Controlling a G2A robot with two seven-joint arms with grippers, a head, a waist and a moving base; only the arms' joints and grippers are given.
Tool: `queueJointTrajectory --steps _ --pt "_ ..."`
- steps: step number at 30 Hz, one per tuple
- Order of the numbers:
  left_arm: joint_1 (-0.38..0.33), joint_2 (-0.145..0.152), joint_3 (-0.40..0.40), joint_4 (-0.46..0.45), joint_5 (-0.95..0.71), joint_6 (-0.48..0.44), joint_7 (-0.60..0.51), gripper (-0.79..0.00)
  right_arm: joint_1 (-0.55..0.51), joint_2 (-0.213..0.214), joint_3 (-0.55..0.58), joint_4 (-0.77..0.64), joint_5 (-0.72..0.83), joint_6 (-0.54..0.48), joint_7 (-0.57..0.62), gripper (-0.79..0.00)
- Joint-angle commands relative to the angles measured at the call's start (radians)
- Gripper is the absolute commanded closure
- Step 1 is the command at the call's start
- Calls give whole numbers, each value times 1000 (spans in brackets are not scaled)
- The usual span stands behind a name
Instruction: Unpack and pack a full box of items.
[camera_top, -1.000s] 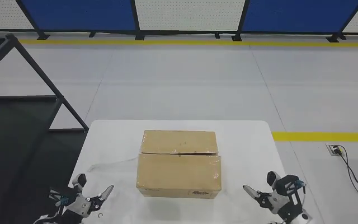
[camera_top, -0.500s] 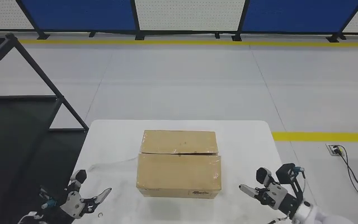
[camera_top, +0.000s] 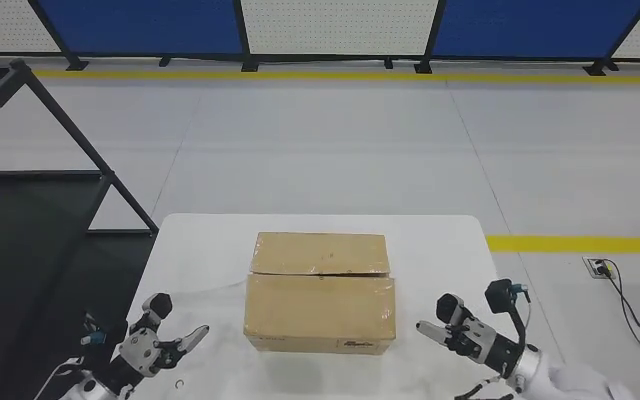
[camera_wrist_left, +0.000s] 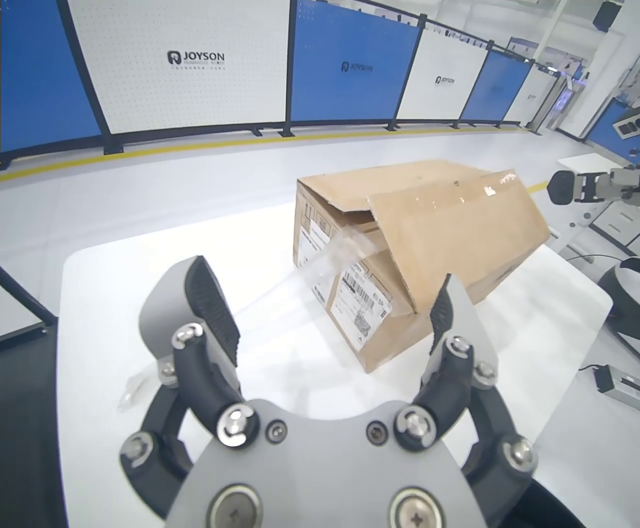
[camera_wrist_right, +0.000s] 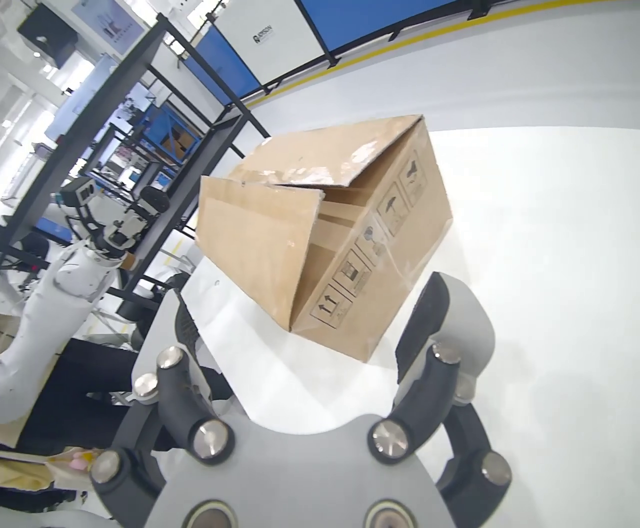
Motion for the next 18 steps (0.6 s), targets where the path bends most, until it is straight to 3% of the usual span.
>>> queueJointTrajectory --steps 1,4,7,18 --pt "-30 3 13 10 -57 -4 -54 -785 36 2 -7 26 79 13 35 -785" --pt "-70 8 33 19 -143 3 -135 -785 84 5 -23 57 165 34 84 -785" --pt "-92 13 41 20 -192 19 -210 -785 104 8 -26 64 153 43 109 -785" --pt "-97 12 60 28 -218 37 -224 -785 110 5 -56 93 182 72 79 -785"
